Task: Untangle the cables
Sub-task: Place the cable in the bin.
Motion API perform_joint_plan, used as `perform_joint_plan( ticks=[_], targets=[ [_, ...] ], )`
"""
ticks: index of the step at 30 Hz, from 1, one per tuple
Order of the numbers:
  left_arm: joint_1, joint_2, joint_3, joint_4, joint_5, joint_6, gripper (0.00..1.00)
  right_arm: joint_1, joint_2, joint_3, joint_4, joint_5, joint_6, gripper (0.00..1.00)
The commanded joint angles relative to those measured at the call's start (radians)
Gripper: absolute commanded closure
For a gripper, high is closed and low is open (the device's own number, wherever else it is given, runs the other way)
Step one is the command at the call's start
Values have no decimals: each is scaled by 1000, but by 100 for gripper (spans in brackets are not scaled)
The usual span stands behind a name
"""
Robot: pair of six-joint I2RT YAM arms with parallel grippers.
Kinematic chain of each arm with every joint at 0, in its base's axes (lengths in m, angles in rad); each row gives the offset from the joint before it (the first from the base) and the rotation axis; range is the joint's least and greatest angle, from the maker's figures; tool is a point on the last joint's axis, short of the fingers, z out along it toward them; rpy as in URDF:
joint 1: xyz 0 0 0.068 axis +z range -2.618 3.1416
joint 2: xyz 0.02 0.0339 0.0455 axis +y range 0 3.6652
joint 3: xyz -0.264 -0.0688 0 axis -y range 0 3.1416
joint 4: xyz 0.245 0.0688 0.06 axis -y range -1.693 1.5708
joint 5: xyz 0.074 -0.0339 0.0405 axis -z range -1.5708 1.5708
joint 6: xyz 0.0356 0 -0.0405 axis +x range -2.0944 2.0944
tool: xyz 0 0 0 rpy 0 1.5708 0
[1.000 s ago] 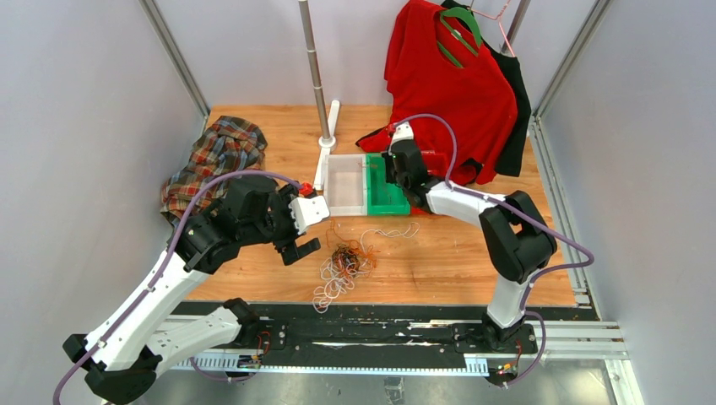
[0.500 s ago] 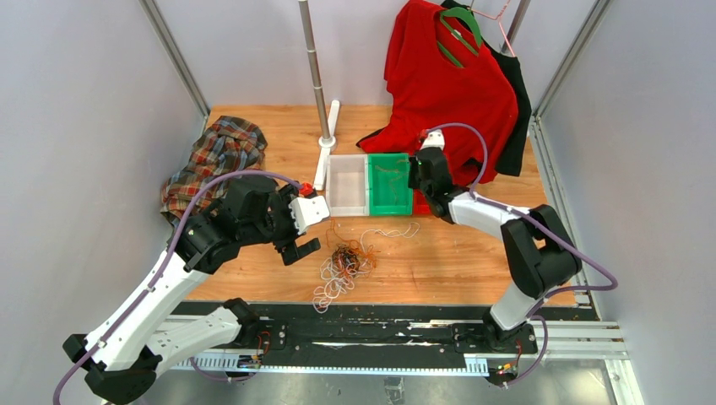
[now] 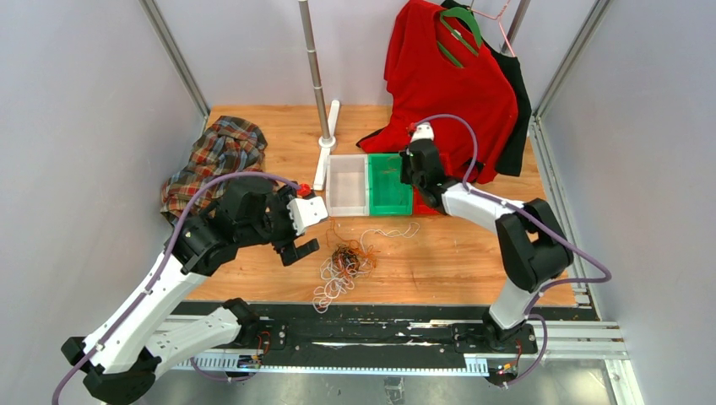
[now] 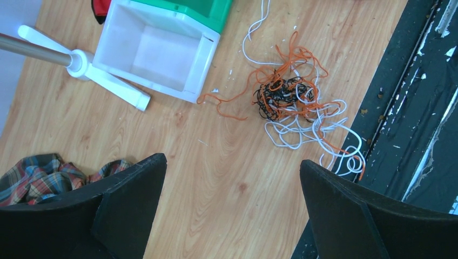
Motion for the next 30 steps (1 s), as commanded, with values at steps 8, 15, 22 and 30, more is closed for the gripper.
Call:
perform_joint_plan(
  ticks=[8, 15, 22, 30],
  targets=[
    [9, -14, 20, 7, 6, 11, 1, 84, 146, 181, -203, 44, -148, 98],
    [9, 0, 19, -1, 12, 22, 1, 100, 165, 251, -269, -4, -126, 39],
    [10, 43, 1, 2, 36, 13, 2, 101, 61, 235, -279, -93, -109, 32],
    [23, 91, -13, 15, 83, 6, 7, 72, -21, 178, -244, -265, 16, 39]
  ],
)
